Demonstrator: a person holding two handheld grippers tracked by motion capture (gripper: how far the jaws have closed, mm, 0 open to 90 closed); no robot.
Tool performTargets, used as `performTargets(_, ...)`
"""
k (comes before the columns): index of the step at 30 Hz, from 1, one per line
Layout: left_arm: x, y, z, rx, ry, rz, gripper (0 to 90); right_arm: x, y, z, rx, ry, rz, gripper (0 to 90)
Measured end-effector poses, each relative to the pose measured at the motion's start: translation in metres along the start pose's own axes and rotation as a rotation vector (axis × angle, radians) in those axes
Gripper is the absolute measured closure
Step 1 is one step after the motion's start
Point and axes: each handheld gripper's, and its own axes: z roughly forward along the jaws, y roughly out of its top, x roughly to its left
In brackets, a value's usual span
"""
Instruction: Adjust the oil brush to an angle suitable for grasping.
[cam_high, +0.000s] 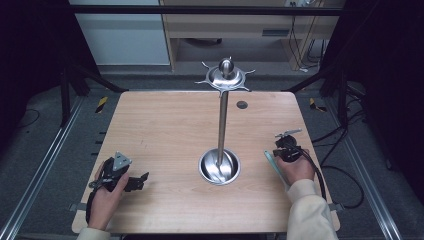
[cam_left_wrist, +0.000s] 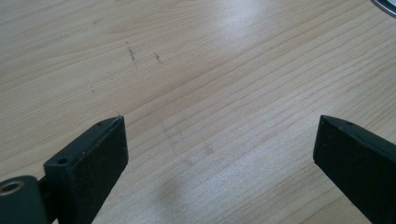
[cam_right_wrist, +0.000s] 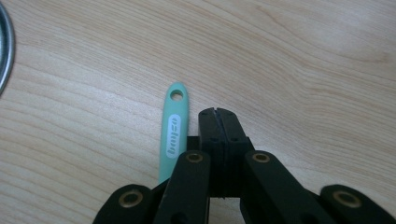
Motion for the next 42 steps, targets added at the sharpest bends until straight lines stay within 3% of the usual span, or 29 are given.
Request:
performTargets(22, -0.001, 0.0, 0.001, 0.001, 0.001, 0.004, 3.0, 0.006, -0.001, 0.004, 0.022, 0.05, -0.006, 90.0)
performTargets(24, -0.001, 0.0, 0.001, 0.004, 0.002, 0.005, 2.9, 0.008, -0.001, 0.004, 0.028, 0.066, -0.022, 90.0)
performTargets(29, -0.001, 0.0, 0.001, 0.004, 0.002, 0.009, 2.9, 0.018, -0.003, 0.0, 0.041, 0.16, -0.071, 90.0)
performTargets(39, -0.001, 0.0, 0.001, 0.004, 0.003, 0.011, 3.0, 0.044, -0.006, -0.007, 0.082, 0.233, -0.172, 90.0)
performTargets(42, -0.001, 0.0, 0.001, 0.006, 0.003, 0.008, 2.9, 0.056, -0.009, -0.011, 0.094, 0.244, -0.234, 90.0)
